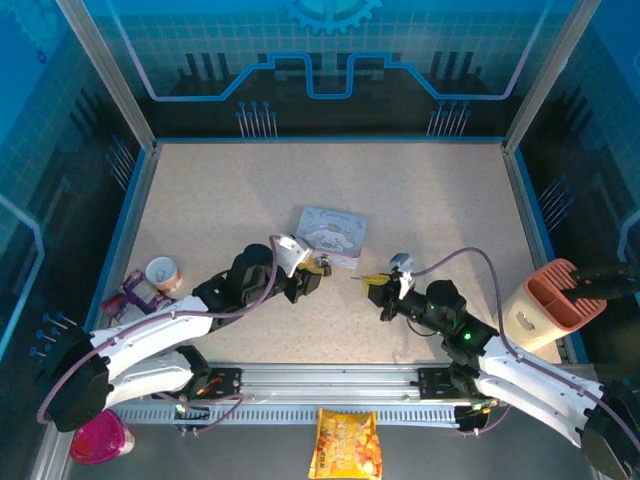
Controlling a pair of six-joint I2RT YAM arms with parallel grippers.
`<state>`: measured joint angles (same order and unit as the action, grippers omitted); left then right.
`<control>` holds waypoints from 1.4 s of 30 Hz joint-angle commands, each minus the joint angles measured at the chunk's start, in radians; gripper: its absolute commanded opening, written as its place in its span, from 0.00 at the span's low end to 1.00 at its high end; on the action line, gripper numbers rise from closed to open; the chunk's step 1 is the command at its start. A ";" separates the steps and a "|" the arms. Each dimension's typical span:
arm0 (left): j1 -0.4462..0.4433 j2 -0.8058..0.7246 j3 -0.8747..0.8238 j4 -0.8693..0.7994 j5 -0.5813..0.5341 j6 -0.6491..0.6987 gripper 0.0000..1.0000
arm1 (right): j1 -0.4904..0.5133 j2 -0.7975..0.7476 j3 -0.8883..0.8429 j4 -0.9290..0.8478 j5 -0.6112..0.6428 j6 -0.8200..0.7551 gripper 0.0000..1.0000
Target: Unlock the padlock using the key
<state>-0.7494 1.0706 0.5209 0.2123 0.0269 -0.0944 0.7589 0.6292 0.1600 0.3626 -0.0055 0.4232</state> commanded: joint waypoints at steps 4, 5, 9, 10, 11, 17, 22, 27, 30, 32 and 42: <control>0.027 0.111 -0.089 0.176 -0.228 -0.420 0.51 | 0.098 -0.001 -0.063 0.170 0.260 0.222 0.00; 0.028 0.141 -0.080 0.163 -0.239 -0.447 0.51 | 0.120 0.001 -0.061 0.172 0.287 0.230 0.00; 0.028 0.247 -0.063 0.201 -0.228 -0.499 0.57 | 0.170 -0.005 -0.077 0.193 0.361 0.256 0.00; 0.028 0.272 -0.060 0.214 -0.223 -0.509 0.58 | 0.175 -0.010 -0.087 0.201 0.368 0.262 0.00; 0.028 0.295 -0.051 0.219 -0.215 -0.516 0.60 | 0.178 -0.015 -0.095 0.208 0.376 0.272 0.00; 0.026 0.412 0.003 0.234 -0.204 -0.532 0.61 | 0.183 -0.032 -0.104 0.210 0.391 0.281 0.00; 0.023 0.490 0.024 0.296 -0.217 -0.527 0.60 | 0.184 -0.051 -0.096 0.193 0.379 0.266 0.00; 0.022 0.575 0.045 0.368 -0.222 -0.533 0.59 | 0.184 -0.056 -0.097 0.189 0.377 0.269 0.00; 0.016 0.618 0.063 0.396 -0.224 -0.537 0.56 | 0.186 -0.062 -0.100 0.190 0.377 0.277 0.00; 0.014 0.643 0.070 0.420 -0.230 -0.540 0.54 | 0.186 -0.063 -0.103 0.188 0.378 0.278 0.00; 0.004 0.726 0.113 0.452 -0.231 -0.550 0.46 | 0.186 -0.077 -0.109 0.179 0.374 0.280 0.00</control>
<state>-0.7364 1.7657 0.6079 0.6220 -0.2070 -0.6304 0.9314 0.5682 0.0647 0.5175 0.3443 0.6888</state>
